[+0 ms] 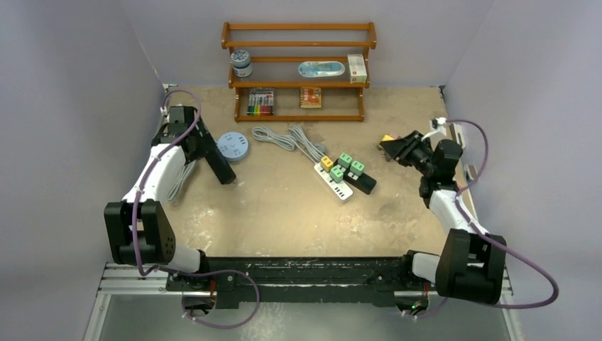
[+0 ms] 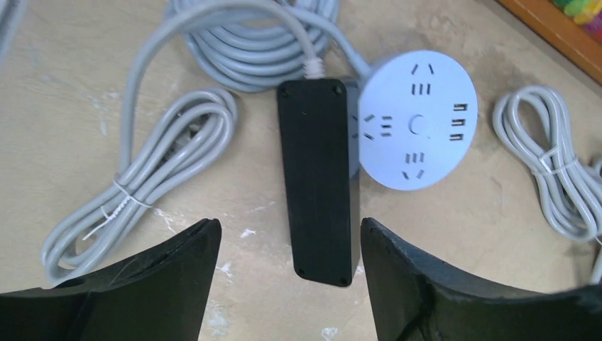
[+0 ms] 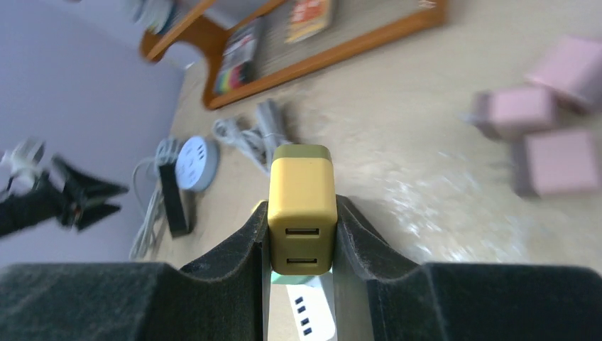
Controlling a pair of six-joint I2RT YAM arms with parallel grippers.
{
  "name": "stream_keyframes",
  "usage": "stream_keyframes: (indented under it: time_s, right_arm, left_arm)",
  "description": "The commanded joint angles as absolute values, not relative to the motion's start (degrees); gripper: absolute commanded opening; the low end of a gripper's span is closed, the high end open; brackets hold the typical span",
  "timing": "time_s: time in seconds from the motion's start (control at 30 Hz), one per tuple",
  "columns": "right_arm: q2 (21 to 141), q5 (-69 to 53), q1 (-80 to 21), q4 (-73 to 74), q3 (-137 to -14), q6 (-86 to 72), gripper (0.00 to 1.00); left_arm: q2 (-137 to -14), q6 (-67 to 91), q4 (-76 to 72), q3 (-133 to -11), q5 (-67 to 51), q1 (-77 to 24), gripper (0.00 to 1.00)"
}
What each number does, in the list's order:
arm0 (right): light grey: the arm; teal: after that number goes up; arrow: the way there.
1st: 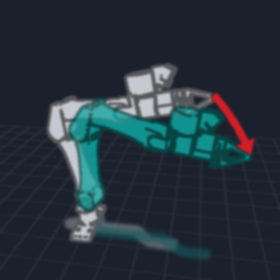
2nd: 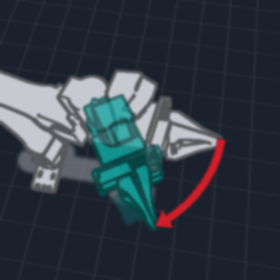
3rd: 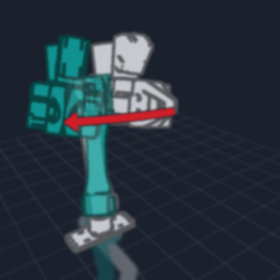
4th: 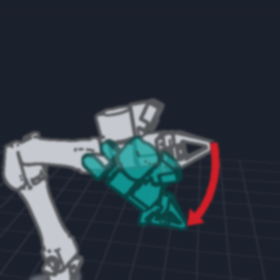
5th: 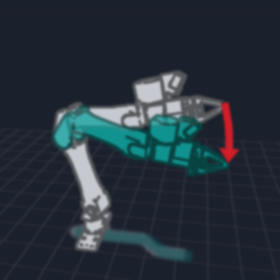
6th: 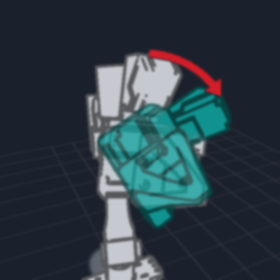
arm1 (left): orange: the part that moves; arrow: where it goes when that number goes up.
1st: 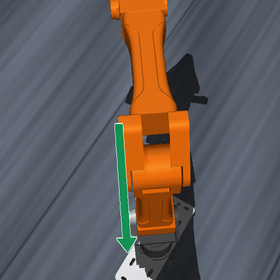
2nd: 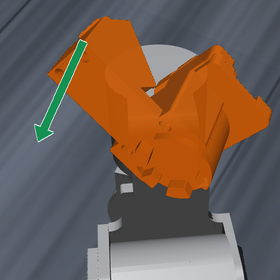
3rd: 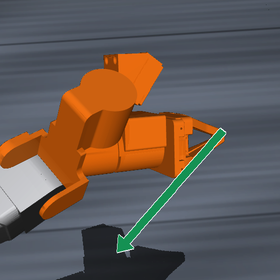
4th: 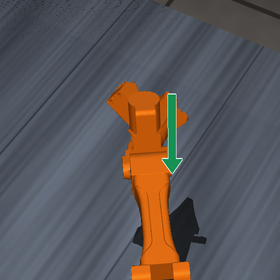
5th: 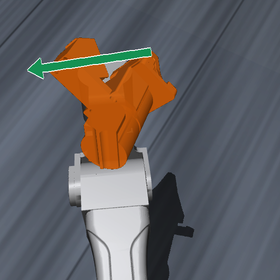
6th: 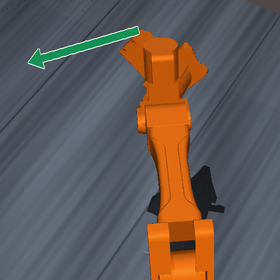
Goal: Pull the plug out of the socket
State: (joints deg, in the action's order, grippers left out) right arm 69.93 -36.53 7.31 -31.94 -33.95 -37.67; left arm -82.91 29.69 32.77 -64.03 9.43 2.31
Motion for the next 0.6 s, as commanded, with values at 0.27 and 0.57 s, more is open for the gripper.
stream_keyframes:
  time_s: [0.27,0.57]
  right_arm:
    - [63.97,-19.83,11.07,-9.68,-27.59,-48.32,0.00]
    - [69.35,-16.35,10.69,-10.80,-32.76,-37.75,0.00]
  left_arm:
    - [-75.81,34.02,31.24,-74.71,11.14,3.01,0.77]
    - [-80.55,41.00,22.17,-70.19,5.40,-10.85,0.78]
